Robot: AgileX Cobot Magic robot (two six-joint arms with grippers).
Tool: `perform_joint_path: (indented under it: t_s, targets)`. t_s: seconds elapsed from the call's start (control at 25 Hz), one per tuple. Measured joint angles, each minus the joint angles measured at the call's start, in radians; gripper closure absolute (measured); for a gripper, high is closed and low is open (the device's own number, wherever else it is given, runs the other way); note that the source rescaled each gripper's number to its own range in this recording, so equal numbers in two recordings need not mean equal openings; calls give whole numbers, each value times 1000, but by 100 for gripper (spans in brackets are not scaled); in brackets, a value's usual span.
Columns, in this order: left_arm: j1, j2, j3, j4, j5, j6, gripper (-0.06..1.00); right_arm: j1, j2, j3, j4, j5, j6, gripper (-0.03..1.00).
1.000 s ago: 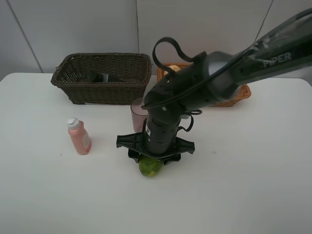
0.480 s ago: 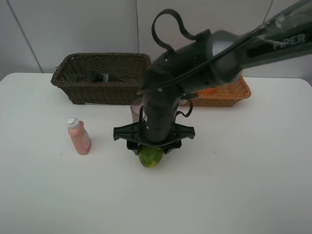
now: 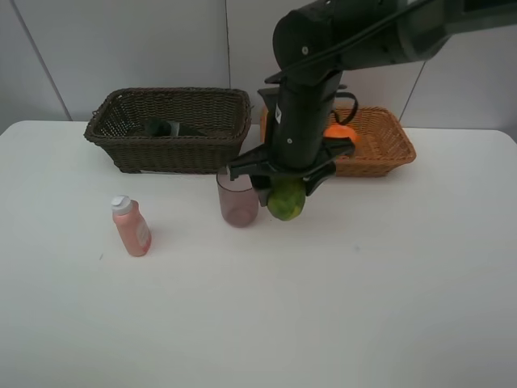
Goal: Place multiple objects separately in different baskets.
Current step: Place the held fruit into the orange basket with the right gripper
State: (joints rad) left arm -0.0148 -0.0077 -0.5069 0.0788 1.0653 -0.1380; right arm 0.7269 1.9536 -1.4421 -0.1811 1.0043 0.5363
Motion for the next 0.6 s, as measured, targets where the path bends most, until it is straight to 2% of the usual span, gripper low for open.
perform_joint_path:
  t_s: [0.16,0.28,0.6]
  targets:
    - [0,0,0,0,0,0,-6,-69,0,-35,1,-7,-122,53]
    - [0,0,0,0,0,0,-6,-119,1,-45,0,-47,-187,53]
    - [0,0,0,0,0,0,-6,-251,2,-47,0,-338,-215,53]
